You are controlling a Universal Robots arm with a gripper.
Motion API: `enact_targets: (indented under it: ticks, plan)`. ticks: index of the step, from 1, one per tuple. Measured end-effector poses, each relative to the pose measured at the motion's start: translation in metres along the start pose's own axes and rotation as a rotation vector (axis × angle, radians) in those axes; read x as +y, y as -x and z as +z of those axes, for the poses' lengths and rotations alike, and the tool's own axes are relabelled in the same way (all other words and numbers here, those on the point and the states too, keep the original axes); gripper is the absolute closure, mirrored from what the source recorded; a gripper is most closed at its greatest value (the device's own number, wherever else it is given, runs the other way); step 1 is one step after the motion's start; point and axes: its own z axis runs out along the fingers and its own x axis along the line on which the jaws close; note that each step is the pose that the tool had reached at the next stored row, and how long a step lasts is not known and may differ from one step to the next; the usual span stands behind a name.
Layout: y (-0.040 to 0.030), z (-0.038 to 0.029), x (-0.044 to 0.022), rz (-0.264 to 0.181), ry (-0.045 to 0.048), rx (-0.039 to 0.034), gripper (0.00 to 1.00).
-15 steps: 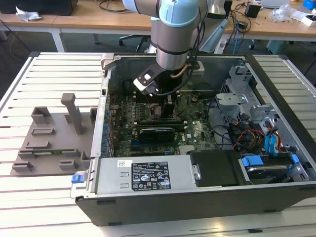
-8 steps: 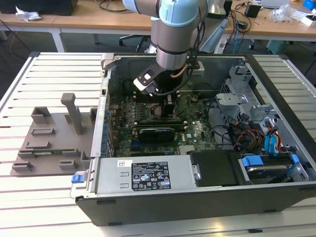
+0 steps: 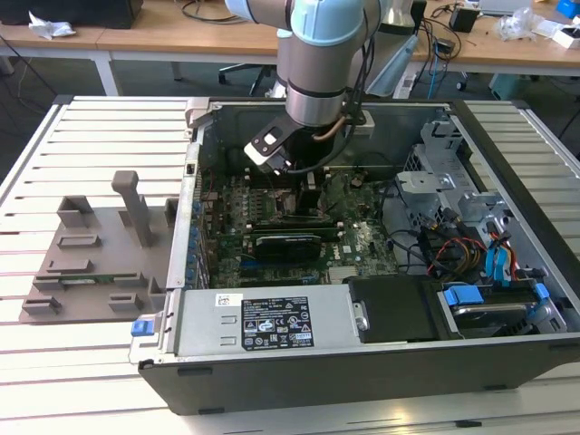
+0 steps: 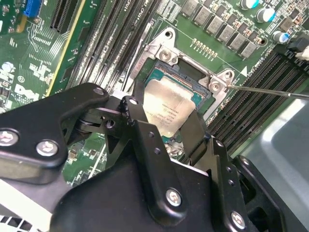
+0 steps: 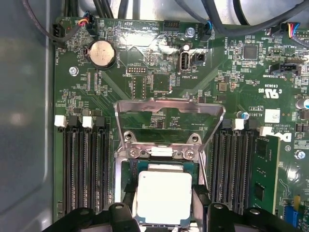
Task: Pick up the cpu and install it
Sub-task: 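Place the cpu into insertion slot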
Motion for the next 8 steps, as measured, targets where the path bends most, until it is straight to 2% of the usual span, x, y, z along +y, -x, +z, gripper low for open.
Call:
enact_targets:
  ticks: [8]
  plan:
    - [-0.0011,0.0015,-0.0014,-0.004,0.0003,0.0047,0.46]
